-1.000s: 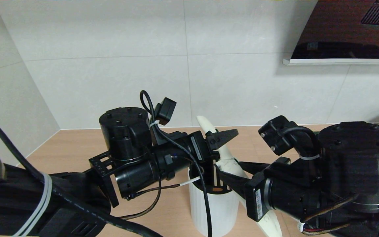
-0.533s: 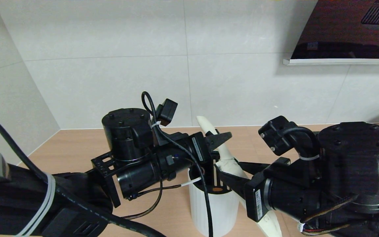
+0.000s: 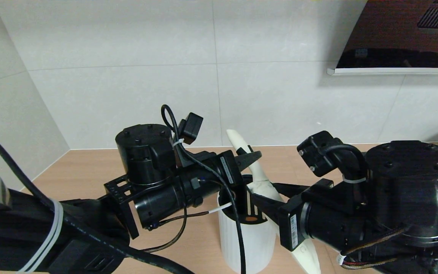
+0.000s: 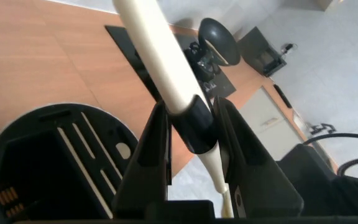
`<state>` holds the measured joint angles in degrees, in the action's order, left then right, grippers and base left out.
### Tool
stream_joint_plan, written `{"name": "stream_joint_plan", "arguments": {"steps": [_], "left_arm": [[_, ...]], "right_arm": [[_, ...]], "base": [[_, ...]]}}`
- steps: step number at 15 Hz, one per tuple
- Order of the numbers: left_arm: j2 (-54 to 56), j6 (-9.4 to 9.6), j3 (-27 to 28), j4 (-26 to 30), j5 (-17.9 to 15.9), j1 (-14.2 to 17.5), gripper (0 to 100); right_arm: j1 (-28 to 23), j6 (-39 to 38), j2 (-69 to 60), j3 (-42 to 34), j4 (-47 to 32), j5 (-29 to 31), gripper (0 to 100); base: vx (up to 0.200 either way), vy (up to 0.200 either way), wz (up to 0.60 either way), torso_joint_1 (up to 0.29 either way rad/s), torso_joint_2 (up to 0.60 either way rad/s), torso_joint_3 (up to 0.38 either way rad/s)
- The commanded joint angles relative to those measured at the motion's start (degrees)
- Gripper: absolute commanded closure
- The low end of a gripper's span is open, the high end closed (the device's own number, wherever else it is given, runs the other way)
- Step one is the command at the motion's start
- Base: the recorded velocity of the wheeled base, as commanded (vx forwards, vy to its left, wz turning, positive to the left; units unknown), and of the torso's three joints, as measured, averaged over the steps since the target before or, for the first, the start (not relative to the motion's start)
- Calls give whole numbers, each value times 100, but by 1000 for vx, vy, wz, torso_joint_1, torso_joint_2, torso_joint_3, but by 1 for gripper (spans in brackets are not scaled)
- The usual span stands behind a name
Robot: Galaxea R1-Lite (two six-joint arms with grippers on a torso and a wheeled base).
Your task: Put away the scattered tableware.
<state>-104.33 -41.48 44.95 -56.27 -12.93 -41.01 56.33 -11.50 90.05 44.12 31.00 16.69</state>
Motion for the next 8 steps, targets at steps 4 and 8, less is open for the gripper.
{"name": "stream_joint_plan", "arguments": {"steps": [4, 8], "left_arm": [[18, -9, -3, -24, 1, 5, 100], [53, -9, -3, -24, 1, -4, 100]], "right_arm": [[1, -2, 4, 18, 38, 106, 100], [1, -63, -32, 27, 196, 106, 0]], "base": [[0, 0, 0, 0, 0, 0], [0, 0, 0, 0, 0, 0]]}}
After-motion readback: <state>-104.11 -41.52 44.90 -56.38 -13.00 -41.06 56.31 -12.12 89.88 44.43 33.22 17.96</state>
